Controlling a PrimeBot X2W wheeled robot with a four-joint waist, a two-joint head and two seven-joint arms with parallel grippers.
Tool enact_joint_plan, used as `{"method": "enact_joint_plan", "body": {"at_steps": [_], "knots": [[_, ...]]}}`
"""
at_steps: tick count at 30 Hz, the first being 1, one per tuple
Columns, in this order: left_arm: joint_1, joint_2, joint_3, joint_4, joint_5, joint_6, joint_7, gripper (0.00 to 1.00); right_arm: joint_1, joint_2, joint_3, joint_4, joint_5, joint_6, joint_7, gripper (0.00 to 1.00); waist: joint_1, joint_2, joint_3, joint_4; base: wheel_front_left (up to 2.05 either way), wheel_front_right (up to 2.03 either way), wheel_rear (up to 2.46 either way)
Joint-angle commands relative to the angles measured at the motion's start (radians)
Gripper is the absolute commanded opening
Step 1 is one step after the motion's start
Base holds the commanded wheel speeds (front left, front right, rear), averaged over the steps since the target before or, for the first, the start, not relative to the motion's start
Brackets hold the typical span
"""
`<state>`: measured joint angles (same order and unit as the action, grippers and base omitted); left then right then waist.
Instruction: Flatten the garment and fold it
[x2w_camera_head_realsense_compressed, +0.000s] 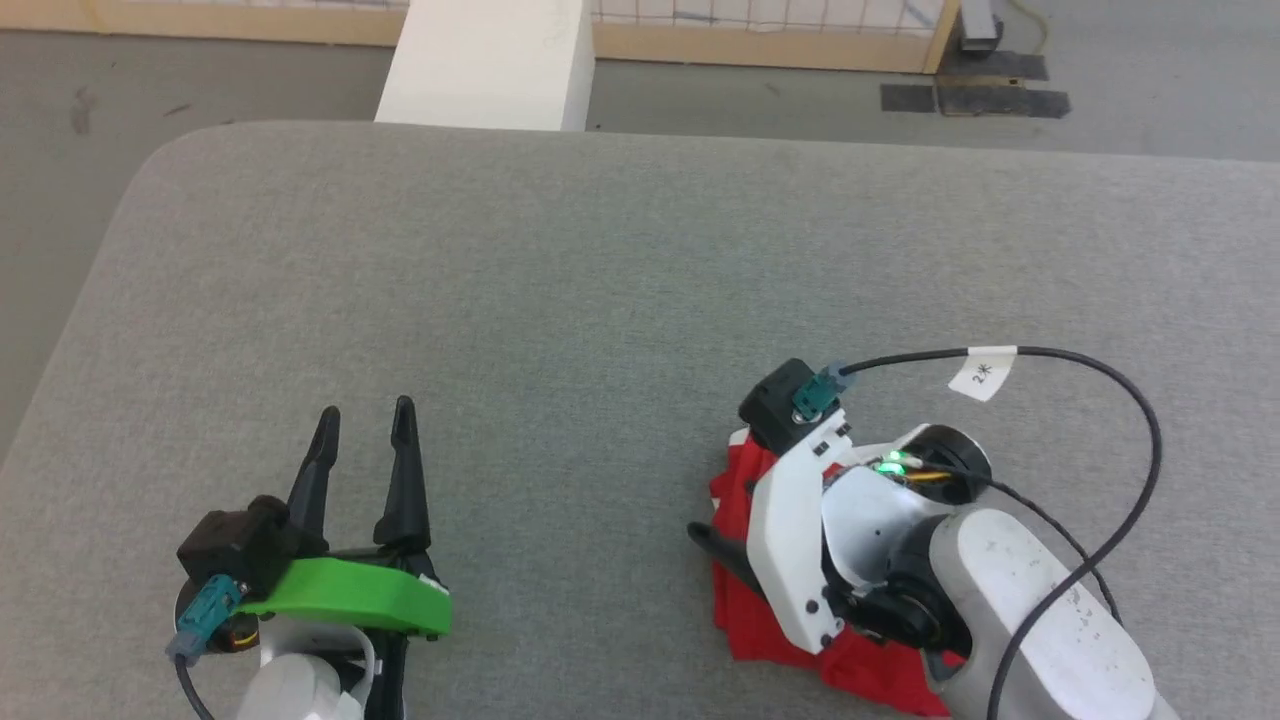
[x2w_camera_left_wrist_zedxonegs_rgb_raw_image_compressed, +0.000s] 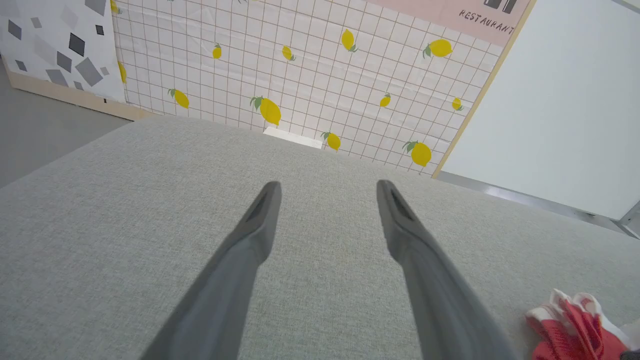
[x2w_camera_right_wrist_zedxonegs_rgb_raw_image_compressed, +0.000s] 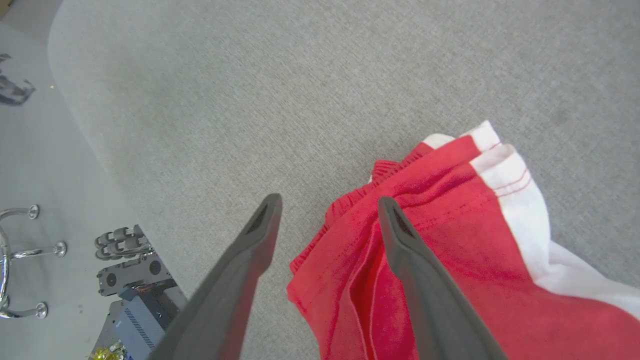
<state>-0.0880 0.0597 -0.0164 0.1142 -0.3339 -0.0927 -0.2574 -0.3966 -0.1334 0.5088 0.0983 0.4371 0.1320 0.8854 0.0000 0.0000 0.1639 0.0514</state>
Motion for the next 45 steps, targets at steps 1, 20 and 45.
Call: {"method": "enact_joint_plan", "body": {"at_steps": [1,20,45], "knots": [[0.006,-0.004,0.0,-0.003,0.002,-0.005,-0.004,1.0,-0.016,-0.004,0.002,-0.028,0.003,-0.001,-0.004,1.0,0.0,0.0,-0.009,-0.017,0.0,0.0,0.0],[0.011,-0.006,0.008,-0.063,0.058,-0.011,-0.004,1.0,0.267,0.015,-0.328,-0.16,-0.291,-0.001,-0.087,1.0,0.0,0.0,-0.013,-0.073,0.0,0.0,0.0],[-0.012,-0.009,0.002,-0.052,0.052,-0.023,-0.004,1.0,0.212,0.021,-0.33,0.07,-0.32,-0.001,-0.125,0.0,0.0,0.0,0.024,-0.045,0.0,0.0,0.0]]}}
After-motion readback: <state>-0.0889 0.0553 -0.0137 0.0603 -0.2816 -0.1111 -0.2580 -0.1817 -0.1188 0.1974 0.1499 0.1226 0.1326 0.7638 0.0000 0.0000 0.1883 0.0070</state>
